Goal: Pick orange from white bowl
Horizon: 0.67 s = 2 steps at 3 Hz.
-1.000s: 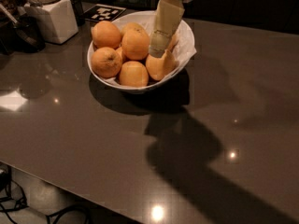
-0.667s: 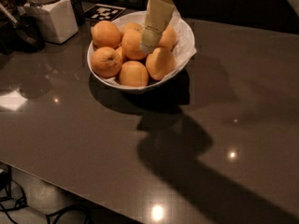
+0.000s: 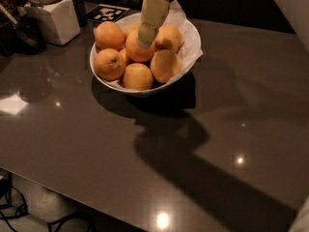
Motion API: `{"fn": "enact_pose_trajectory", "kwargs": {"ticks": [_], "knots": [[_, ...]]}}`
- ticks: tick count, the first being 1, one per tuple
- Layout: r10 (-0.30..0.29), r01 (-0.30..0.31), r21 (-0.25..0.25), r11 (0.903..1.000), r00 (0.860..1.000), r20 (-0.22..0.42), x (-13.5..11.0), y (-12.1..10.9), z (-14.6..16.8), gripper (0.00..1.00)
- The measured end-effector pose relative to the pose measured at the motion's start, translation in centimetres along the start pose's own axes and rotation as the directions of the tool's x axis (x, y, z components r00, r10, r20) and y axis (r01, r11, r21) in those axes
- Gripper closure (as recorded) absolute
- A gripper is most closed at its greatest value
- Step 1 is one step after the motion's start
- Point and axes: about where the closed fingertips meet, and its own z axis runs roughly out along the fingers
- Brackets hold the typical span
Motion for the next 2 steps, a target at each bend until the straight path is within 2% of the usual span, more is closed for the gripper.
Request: {"fn": "enact_pose_trajectory", "kwargs": {"ticks": [1,2], "knots": [[0.02,-0.02,-0.02,0.9996,1.0,-0.002,-0.49,-0.61,0.89,0.09],[0.028,-0.028,-0.032,0.9991,1.0,-0.008,-1.09,-1.18,1.77,0.18]]}}
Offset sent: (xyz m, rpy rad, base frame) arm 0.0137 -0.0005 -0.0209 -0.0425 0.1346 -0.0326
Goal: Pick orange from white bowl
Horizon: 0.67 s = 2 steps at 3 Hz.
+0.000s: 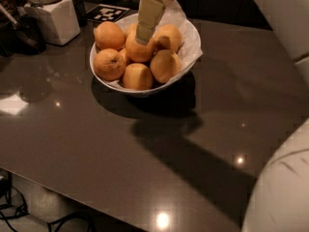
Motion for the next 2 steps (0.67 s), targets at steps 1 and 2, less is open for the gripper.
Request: {"fn": "enact_pose_trajectory", "kwargs": {"ticks": [1,2], "knots": [[-0.009,0.009,-0.014,0.9999,1.0,-0.013,-0.9,-0.5,1.2,0.27],[-0.014,0.013,-0.028,0.9995,1.0,-0.024,-1.5,-1.1,2.5,0.33]]}}
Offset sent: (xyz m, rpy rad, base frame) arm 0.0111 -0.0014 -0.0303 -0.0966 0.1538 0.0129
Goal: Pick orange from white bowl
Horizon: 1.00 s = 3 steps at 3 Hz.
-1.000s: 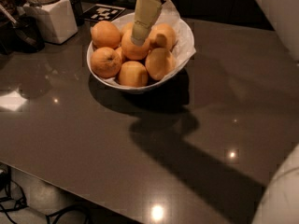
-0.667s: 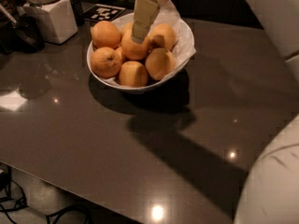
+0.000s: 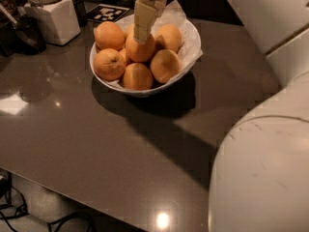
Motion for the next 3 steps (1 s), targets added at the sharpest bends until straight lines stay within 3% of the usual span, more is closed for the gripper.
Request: {"fn": "enact_pose_trajectory", "kwargs": {"ticks": [3], "knots": [[-0.007,0.006,-0.033,0.9994,0.999,-0.045,-0.4,-1.4,3.5,0.29]]}}
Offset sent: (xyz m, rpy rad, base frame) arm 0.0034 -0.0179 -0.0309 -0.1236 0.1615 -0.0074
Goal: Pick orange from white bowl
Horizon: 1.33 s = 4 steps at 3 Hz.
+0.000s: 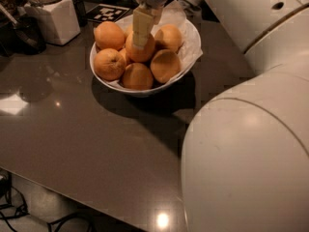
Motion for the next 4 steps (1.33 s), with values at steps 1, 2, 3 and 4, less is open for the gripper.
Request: {"fn": "enact_pose_trajectory", "kwargs": {"ticks": [1,2,3,4], "knots": [[-0.01,0.009,-0.024,0.9997,1.0,-0.019,0.4,0.5,1.0,0.31],[-0.016,0.014,-0.043,0.999,0.999,-0.036,0.5,0.9,1.8,0.31],[-0.026,0.023,-0.055,0.9982,0.999,-0.048,0.3,0.9,2.7,0.31],[-0.052,0.048,-0.07,0.9964,0.997,-0.062,0.1,1.4,3.6,0.49]]}}
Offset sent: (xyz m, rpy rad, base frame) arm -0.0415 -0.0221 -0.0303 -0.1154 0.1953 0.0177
